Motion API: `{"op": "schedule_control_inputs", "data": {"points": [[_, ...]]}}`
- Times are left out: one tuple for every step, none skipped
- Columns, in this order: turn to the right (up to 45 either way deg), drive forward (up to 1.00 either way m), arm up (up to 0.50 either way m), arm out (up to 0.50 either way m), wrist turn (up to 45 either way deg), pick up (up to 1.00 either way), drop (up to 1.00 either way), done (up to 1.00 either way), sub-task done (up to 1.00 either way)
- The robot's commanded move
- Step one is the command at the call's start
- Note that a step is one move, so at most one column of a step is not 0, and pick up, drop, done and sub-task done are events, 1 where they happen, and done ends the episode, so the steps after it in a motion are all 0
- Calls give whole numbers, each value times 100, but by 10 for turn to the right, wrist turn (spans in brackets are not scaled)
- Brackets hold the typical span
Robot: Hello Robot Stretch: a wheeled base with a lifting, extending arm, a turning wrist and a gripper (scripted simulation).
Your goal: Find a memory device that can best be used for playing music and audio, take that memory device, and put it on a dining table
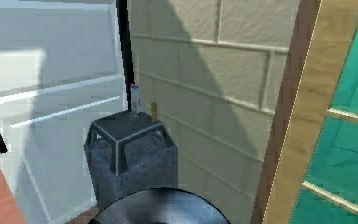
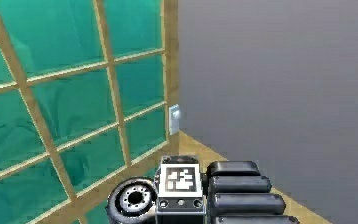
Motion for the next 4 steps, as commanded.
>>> {"op": "schedule_control_inputs", "data": {"points": [[0,20,0,0,0,0,0,0,0],[-420,0,0,0,0,0,0,0,0],[0,30,0,0,0,0,0,0,0],[-450,0,0,0,0,0,0,0,0]]}}
